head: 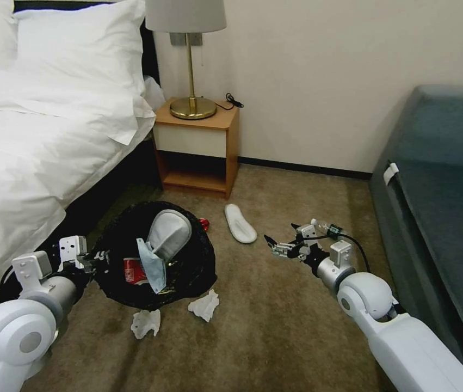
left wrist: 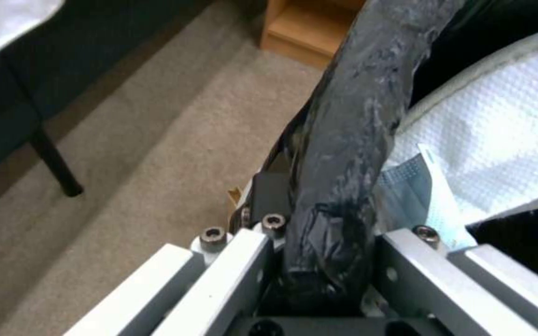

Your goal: Pick up the trash bin, then pick up the garbage on the floor and place it into the trash bin.

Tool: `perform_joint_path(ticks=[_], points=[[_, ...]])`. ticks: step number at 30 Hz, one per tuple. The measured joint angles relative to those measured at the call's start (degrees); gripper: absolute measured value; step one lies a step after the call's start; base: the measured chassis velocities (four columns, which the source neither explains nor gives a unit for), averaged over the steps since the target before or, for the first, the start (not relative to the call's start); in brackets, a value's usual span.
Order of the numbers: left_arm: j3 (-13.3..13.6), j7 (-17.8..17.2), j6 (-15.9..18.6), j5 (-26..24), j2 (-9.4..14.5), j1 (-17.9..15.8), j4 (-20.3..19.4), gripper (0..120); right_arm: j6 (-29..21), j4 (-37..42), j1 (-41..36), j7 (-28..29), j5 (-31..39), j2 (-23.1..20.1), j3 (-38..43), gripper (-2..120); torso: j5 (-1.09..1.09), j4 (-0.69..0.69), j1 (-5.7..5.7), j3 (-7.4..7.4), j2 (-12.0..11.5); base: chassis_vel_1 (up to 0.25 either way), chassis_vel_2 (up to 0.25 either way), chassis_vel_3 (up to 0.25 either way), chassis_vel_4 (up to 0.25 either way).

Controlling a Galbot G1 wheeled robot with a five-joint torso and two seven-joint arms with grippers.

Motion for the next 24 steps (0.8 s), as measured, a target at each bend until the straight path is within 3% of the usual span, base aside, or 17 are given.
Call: perform_joint_path(ticks=[14,24], points=[[-0.07,0.58,0.00,1.27,-0.30,0.06,-0.01,2,-1.09,-1.67,-1.07,-1.95,-0.51,-1.11,0.13,100,0.01,0.04,0.01,0.00,0.00,0.013,0.121,0.132,0.012],[-0.96,-1.13,0.00,-2.48,1.34,-1.33,-0.75,2,1.01,-14.01,0.82,-8.81,-2.17,-1.14,-1.78,100,0.02,0.00,0.01,0.00,0.00,0.000,0.000,0.000,0.000]])
